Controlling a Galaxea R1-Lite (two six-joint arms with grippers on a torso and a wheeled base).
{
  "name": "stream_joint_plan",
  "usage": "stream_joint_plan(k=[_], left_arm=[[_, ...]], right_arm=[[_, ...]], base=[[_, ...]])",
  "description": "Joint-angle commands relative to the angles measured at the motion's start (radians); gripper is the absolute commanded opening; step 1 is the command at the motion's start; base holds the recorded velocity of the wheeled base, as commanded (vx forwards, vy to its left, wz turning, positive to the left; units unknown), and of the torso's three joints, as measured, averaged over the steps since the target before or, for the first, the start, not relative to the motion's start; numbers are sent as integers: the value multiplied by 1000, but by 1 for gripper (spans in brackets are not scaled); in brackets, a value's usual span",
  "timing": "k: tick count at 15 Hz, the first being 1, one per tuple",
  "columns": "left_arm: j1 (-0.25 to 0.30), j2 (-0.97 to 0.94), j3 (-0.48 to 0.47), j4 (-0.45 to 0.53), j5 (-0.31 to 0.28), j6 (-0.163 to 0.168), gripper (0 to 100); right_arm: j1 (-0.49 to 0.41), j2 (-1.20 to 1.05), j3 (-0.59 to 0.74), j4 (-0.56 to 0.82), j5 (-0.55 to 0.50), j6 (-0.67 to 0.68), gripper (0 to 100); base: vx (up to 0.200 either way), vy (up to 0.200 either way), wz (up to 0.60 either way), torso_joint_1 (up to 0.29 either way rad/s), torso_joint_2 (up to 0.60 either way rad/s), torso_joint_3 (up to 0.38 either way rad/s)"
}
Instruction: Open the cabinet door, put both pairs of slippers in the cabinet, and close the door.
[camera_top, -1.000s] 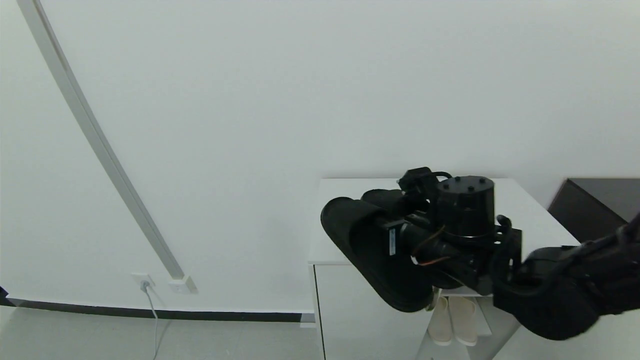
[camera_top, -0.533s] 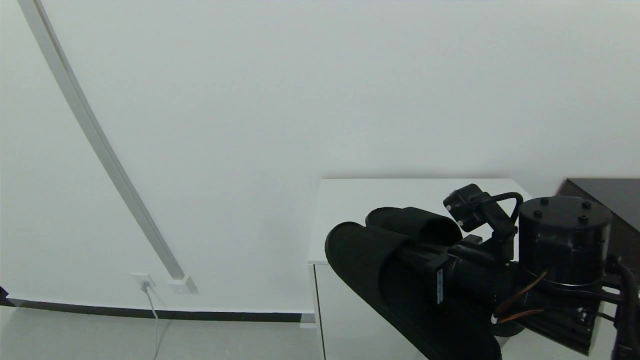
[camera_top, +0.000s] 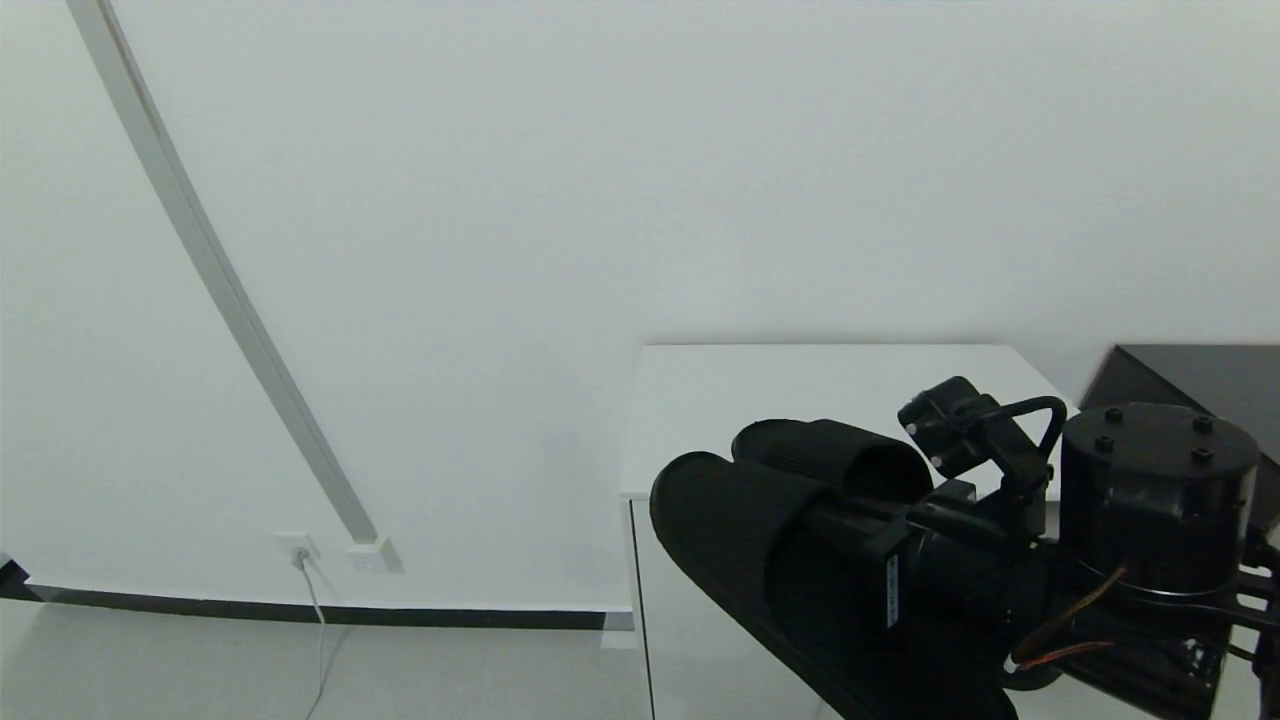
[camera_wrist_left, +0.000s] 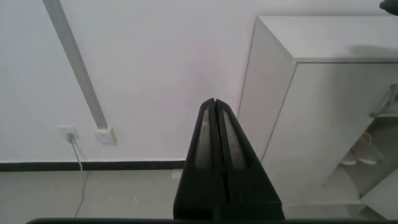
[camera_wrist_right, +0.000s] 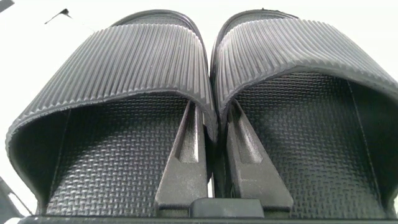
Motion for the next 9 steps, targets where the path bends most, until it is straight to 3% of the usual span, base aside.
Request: stream_joint_plan(k=[1,5,9], left_arm=[[0,1,0,0,0,-1,0],[0,1,0,0,0,-1,0],[0,1,0,0,0,-3,0]], right_arm=[[2,0,4,-1,0,0,0],[2,-3,10,-1,0,0,0],[1,-18,21,-1,-2,-20,0]], base=[[-200,0,0,-22,-2,2],[-200,0,0,2,1,7],[0,0,0,-13,-3,2]])
